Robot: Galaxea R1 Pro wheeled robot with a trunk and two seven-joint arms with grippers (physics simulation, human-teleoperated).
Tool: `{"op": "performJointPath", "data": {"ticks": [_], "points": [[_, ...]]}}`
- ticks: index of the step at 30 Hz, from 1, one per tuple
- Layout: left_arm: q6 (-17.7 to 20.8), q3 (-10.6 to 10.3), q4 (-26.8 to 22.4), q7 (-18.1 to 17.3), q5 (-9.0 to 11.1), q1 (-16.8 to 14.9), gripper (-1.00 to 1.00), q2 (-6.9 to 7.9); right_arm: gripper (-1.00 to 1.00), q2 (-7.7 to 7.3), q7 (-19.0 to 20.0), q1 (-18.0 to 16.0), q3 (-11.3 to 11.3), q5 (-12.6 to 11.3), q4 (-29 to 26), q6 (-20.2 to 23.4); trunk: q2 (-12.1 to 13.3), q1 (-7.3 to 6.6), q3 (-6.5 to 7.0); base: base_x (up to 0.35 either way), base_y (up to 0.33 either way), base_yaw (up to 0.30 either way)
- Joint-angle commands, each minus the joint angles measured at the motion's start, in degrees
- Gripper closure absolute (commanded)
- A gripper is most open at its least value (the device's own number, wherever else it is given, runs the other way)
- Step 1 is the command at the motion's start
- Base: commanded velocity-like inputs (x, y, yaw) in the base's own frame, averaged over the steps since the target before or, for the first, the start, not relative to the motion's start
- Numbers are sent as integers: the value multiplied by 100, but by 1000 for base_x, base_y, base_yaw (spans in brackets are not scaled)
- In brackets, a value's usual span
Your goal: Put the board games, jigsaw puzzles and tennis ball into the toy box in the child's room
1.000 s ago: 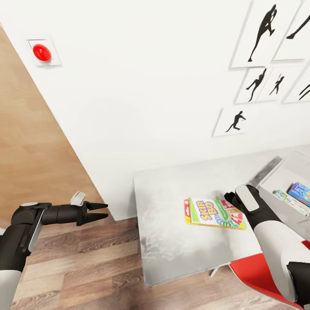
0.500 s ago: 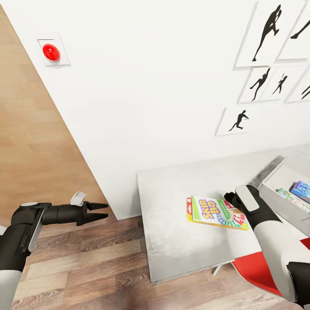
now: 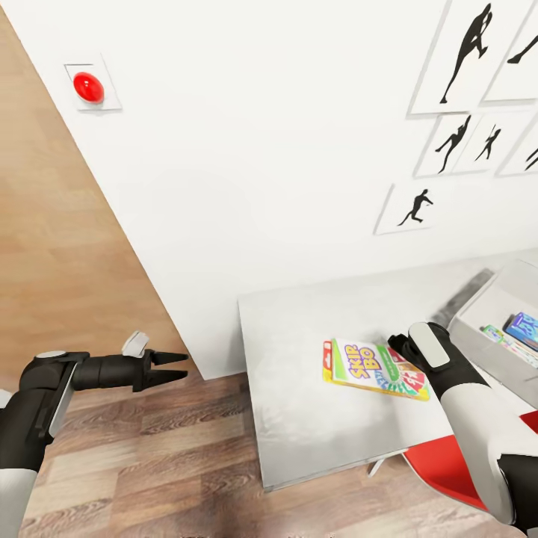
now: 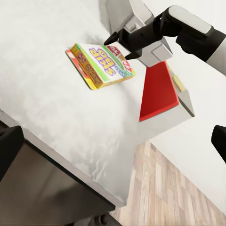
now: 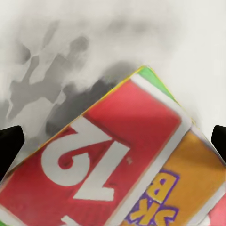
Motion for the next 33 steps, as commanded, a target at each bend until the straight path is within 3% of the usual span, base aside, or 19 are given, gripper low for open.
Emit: {"op": "performJointPath", "data": {"ticks": [1,21,33], "points": [[62,0,-2,-24,-5,-4,-100,2,-100,-1,-18,-4,-4,-35,-9,24,-11,2,-12,-77,115,0],[60,0,-2,-24,3,-4,-100,2,-100,-1,15,-4,-7,-31,-6,24,-11,2,-15,-94,191,0],[67,0,0,-24,-5,-4,-100,2,-100,-1,15,-4,2,-27,-2,24,-11,2,-15,-116,104,0]]}}
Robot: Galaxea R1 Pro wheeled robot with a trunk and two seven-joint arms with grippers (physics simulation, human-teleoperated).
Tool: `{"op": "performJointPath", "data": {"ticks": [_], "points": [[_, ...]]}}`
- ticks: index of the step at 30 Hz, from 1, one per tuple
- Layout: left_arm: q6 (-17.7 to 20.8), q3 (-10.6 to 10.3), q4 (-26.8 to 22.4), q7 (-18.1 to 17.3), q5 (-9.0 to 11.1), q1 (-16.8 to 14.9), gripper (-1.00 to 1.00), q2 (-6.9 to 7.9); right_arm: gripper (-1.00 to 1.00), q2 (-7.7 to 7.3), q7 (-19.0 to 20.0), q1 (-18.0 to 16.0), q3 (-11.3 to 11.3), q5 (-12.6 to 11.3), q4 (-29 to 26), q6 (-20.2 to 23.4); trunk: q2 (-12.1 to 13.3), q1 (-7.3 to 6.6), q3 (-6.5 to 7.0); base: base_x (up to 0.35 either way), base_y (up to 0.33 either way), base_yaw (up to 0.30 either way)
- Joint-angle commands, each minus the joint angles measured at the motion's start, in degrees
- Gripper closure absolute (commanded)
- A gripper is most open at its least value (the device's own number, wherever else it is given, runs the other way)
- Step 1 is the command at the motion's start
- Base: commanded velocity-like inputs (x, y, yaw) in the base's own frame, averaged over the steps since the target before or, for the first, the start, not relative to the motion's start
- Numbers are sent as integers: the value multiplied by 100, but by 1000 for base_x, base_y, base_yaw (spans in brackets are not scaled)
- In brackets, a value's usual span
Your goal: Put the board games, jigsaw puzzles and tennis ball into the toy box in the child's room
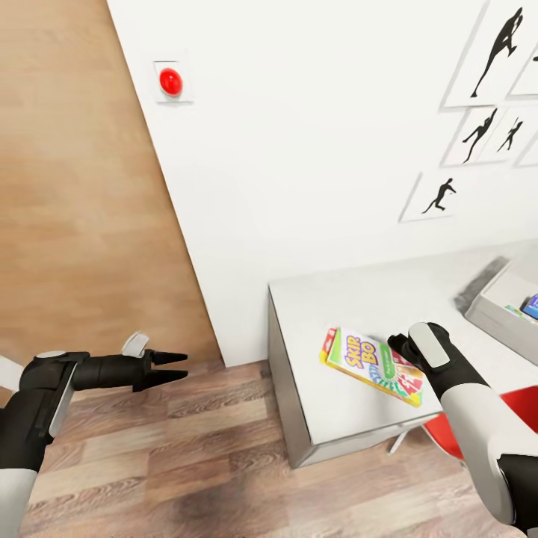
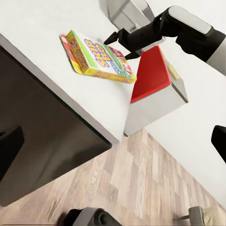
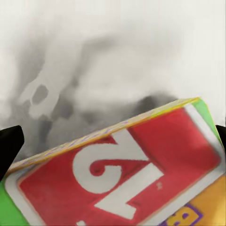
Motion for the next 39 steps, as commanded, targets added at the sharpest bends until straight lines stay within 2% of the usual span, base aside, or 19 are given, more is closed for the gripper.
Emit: {"op": "performJointPath", "data": {"ticks": [1,21,39], "points": [[61,0,0,-25,-5,-4,-100,2,-100,0,-39,-4,-2,-38,-9,24,-11,2,-10,-86,196,0],[59,-7,-1,-25,0,-4,-100,2,-100,0,-39,-4,16,-37,-10,24,-11,2,-10,-65,118,0],[59,-9,0,-25,1,-4,-100,2,-100,6,-39,-4,23,-37,-13,24,-11,2,-10,-47,229,0]]}}
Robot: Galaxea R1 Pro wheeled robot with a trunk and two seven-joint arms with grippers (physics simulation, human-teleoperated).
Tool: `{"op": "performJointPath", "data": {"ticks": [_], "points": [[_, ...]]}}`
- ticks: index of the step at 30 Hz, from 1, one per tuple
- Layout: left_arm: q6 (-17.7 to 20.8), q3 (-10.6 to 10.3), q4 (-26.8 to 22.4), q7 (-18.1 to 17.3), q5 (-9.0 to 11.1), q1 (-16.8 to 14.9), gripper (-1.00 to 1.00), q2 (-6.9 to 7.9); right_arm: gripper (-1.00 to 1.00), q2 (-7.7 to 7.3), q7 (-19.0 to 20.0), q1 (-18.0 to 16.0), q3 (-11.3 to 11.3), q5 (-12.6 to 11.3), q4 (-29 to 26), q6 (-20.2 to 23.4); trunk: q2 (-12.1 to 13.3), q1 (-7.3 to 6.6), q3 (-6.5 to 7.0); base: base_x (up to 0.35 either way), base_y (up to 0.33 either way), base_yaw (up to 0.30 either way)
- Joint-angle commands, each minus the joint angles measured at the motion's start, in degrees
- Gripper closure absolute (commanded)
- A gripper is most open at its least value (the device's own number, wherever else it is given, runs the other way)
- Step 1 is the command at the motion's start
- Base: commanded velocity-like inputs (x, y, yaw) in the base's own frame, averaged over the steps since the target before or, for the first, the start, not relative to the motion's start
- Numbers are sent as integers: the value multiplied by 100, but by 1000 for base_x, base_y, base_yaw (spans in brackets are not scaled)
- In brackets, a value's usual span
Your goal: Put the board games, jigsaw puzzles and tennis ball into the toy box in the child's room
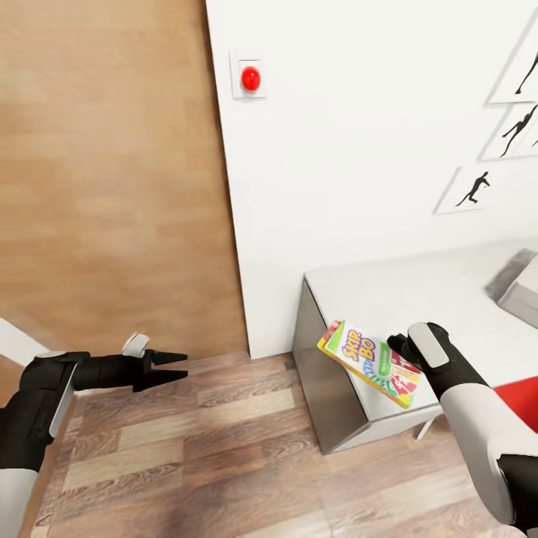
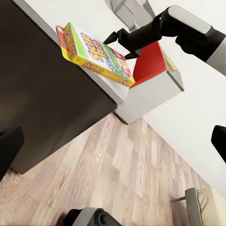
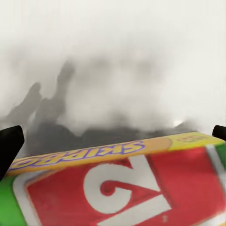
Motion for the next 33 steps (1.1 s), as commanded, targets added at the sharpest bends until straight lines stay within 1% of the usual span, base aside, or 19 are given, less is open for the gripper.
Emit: {"op": "performJointPath", "data": {"ticks": [1,13,23,27,33], "points": [[58,0,0,-24,-4,-4,-100,2,-100,1,-37,-3,-4,-40,-9,25,-10,3,-10,-41,95,0],[54,-1,0,-24,-4,-4,-100,2,-100,-4,-35,-3,-4,-40,-9,25,-10,3,-7,-5,12,-5],[54,-1,0,-24,-11,-4,-100,2,-100,-19,-35,-3,-40,-43,-91,25,-10,3,55,0,0,-154],[54,6,0,-24,-11,-4,-100,2,-100,-36,-38,18,-52,-47,-331,43,-10,3,83,0,0,-181],[54,8,0,-24,-11,-4,-100,2,-100,-41,-69,70,-48,-78,-958,98,-10,3,126,0,0,-183]]}}
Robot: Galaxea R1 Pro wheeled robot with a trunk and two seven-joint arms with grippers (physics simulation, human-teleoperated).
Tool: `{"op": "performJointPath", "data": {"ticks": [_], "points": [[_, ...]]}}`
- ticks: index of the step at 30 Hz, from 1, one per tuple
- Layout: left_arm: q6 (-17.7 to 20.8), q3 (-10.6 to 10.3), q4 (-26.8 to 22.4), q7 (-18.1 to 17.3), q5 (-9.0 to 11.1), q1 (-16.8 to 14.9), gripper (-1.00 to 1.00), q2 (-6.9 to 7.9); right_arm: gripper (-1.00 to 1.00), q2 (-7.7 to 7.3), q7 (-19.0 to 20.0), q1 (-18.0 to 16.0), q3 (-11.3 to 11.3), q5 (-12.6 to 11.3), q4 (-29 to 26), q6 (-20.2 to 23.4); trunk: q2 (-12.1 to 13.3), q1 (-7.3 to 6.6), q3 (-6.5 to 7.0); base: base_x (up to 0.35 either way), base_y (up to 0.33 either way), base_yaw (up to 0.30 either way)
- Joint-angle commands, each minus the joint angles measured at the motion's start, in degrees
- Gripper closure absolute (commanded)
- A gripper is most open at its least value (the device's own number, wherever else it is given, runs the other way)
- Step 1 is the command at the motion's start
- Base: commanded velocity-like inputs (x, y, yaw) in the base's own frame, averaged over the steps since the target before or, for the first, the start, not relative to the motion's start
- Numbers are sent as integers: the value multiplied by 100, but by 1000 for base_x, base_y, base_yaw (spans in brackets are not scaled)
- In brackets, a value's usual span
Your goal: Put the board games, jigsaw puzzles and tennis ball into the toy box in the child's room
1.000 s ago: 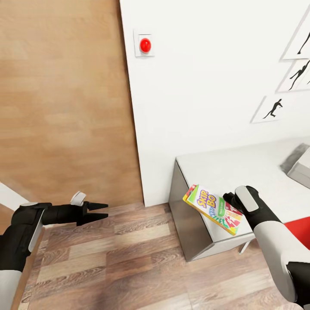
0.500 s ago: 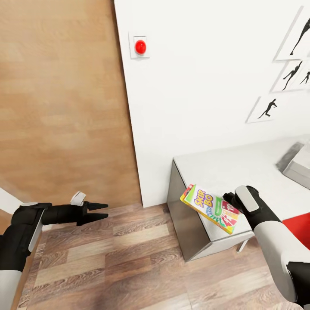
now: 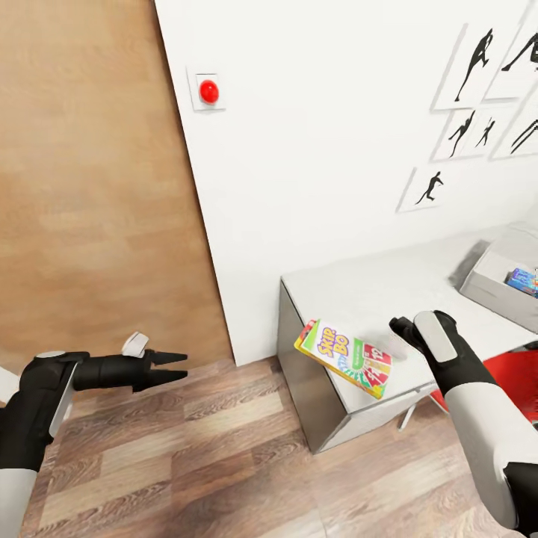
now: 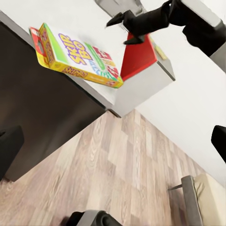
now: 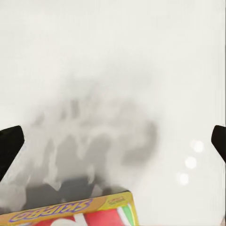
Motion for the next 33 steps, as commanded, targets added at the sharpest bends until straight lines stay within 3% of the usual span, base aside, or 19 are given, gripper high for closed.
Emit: {"op": "performJointPath", "data": {"ticks": [1,8,13,14,17,18,20,21,23,24,26,27,30,31,33], "points": [[61,1,-3,-24,-5,-3,-100,2,-100,-1,-41,5,-1,-43,-102,36,-10,4,-3,0,0,-184],[61,1,-3,-24,-5,-3,-100,2,-100,0,-43,219,-113,-80,-1270,580,-10,4,48,0,0,-184],[61,6,-4,-24,-5,-3,-100,2,-100,30,-30,755,-538,-270,-2653,1302,-10,4,84,0,0,-185],[61,8,-3,-24,-5,-3,-100,2,-100,47,-25,963,-663,-411,-3113,1514,-10,4,91,0,0,-185],[61,9,-3,-24,-5,-3,-100,2,-100,63,-20,1310,-828,-723,-3684,1779,-10,4,114,0,0,-184],[61,9,-3,-24,-5,-3,-100,2,-100,55,-17,1564,-944,-985,-3912,1921,-10,4,121,0,0,-184],[61,10,-3,-24,-5,-3,-100,2,-100,49,-3,1832,-1074,-1285,-4056,2029,-10,4,136,0,0,-184],[64,10,-3,-24,-5,-3,-100,2,-100,53,61,2107,-1209,-1617,-4148,2108,-10,4,144,0,0,-184],[66,10,-3,-24,-5,-3,-100,2,-100,62,226,2388,-1318,-1948,-4204,2158,-10,4,159,0,0,-184],[66,12,-3,-24,-5,-3,-100,5,-100,67,522,2675,-1396,-2226,-4240,2187,-10,4,167,0,0,-184],[66,14,0,-24,-5,-3,-100,7,-100,63,949,2961,-1452,-2418,-4263,2199,-10,4,182,0,0,-184],[67,16,3,-24,-5,-3,-100,8,-100,51,1493,3239,-1501,-2538,-4278,2197,-10,4,190,0,0,-184],[68,17,4,-24,-5,-3,-100,10,-100,34,2457,3613,-1567,-2641,-4290,2182,-10,4,213,0,0,-184],[69,18,5,-24,-5,-3,-100,12,-100,27,3128,3828,-1601,-2675,-4298,2171,-10,4,221,0,0,-184],[69,21,5,-24,-7,-3,-100,16,-100,26,3751,4003,-1620,-2674,-4303,2162,-10,4,236,0,0,-184]]}}
